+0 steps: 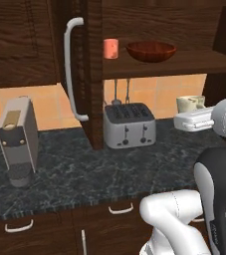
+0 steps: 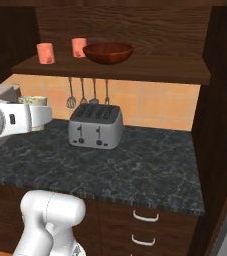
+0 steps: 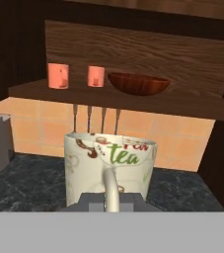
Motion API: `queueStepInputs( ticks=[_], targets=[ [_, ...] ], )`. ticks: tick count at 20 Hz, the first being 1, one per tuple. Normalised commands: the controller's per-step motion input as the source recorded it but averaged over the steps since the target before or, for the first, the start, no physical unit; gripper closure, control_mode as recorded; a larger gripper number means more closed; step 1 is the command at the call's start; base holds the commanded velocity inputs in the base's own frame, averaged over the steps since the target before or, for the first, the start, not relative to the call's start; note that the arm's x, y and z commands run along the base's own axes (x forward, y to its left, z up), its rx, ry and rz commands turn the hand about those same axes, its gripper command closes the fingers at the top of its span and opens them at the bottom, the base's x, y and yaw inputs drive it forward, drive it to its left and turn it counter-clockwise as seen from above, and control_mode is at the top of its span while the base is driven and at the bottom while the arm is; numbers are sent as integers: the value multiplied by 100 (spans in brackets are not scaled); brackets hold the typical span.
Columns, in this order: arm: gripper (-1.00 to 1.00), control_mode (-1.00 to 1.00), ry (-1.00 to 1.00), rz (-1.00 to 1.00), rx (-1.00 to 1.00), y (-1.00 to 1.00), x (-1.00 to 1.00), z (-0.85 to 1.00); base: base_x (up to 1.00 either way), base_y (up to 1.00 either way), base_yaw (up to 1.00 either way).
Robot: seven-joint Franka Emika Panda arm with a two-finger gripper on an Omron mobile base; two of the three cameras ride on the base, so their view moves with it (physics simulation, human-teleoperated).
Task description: Gather all objects into one cabinet and sort the glasses and bowls to opposite sides.
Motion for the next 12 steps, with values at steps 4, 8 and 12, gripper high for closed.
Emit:
queueStepInputs(
  ticks=[4,8,12],
  targets=[
    [100,100,0,0,0,0,0,0,29,0,-12],
    [100,100,0,0,0,0,0,0,55,0,-8],
    [100,100,0,0,0,0,0,0,18,-1,0]
  ],
)
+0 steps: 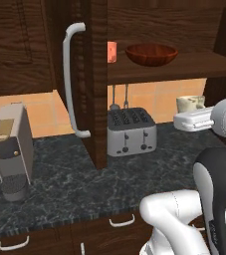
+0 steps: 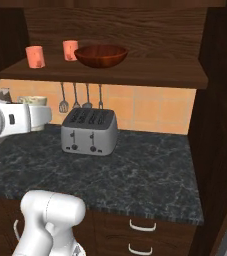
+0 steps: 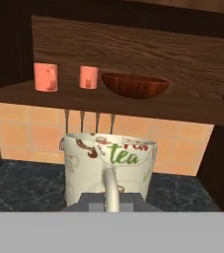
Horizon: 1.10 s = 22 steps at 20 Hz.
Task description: Gather all objects into one cabinet and sort the glasses and bowls to opposite sides.
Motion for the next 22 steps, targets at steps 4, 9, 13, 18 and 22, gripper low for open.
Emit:
queueStepInputs(
  ticks=[4,9,13,18,22],
  targets=[
    [100,-100,-1,3,1,0,0,0,6,0,6],
    [100,-100,-3,17,4,0,-16,30,0,0,0],
    [100,-100,-1,19,6,0,-11,70,0,0,0],
    [100,-100,-10,2,2,0,10,26,0,0,0],
    [100,-100,-8,0,2,0,48,3,0,0,0]
  ],
)
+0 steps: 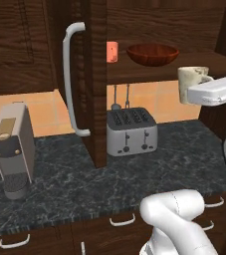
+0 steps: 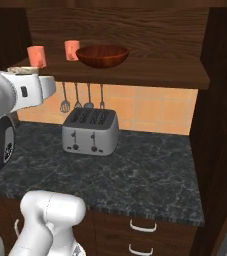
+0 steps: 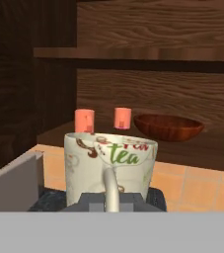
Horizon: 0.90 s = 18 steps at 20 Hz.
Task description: Gather all objects into one cabinet and sort the glasses and bowls to opposite sides.
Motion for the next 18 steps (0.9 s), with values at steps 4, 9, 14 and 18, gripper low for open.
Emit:
queueStepInputs(
  ticks=[4,9,14,18],
  targets=[
    [100,-100,-3,0,3,0,63,4,0,0,0],
    [100,-100,-1,2,1,15,25,13,0,0,0],
    [100,-100,2,6,0,35,60,3,0,0,0],
    [100,-100,12,12,5,4,79,0,0,0,0]
  ],
)
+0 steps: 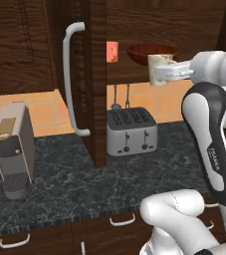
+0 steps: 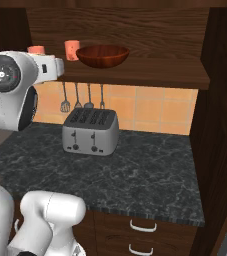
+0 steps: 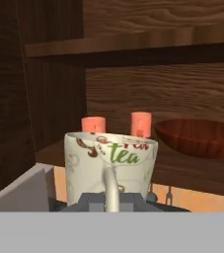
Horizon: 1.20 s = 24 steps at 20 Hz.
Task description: Gather all objects into one cabinet and sort the glasses and bowls to opposite sides.
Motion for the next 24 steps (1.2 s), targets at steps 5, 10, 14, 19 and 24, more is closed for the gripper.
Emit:
queueStepInputs(
  ticks=[5,10,14,19,24],
  targets=[
    [100,-100,1,3,0,26,81,-5,0,0,0],
    [100,-100,-1,0,0,27,61,-16,0,0,0],
    [100,-100,-8,0,0,0,34,-28,0,0,0],
    [100,-100,-6,-2,0,4,35,-8,0,0,0],
    [100,-100,1,-2,0,3,44,2,0,0,0]
  ],
)
